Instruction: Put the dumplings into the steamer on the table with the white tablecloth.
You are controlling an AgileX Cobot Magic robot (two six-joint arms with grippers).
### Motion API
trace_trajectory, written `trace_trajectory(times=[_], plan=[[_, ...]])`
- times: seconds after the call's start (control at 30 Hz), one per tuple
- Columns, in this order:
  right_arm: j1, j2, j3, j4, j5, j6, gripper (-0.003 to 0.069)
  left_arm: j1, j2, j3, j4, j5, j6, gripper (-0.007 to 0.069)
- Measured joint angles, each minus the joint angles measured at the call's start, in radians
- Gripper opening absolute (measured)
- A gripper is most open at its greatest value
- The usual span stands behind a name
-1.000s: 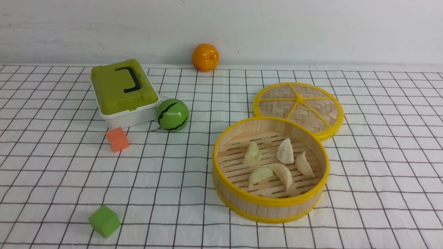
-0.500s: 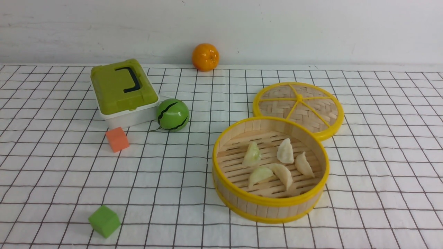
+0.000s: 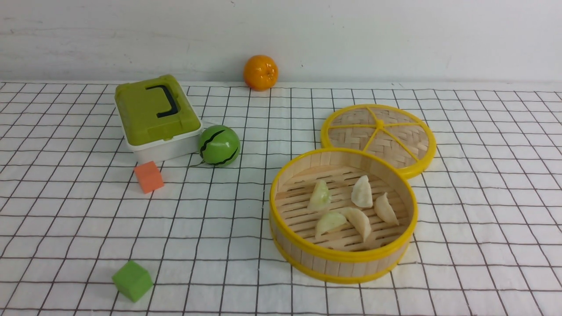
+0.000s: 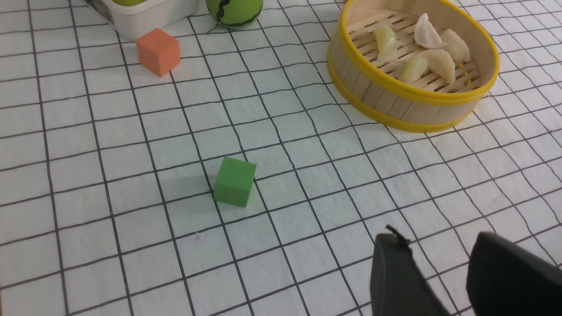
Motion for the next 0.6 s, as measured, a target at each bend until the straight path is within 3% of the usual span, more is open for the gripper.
trace_trajectory(times=[0.6], plan=[[0.0,0.0,0.0,0.0,0.0,0.0,0.0013,0.0,0.0,0.0,0.0,0.001,0.0,0.0239]])
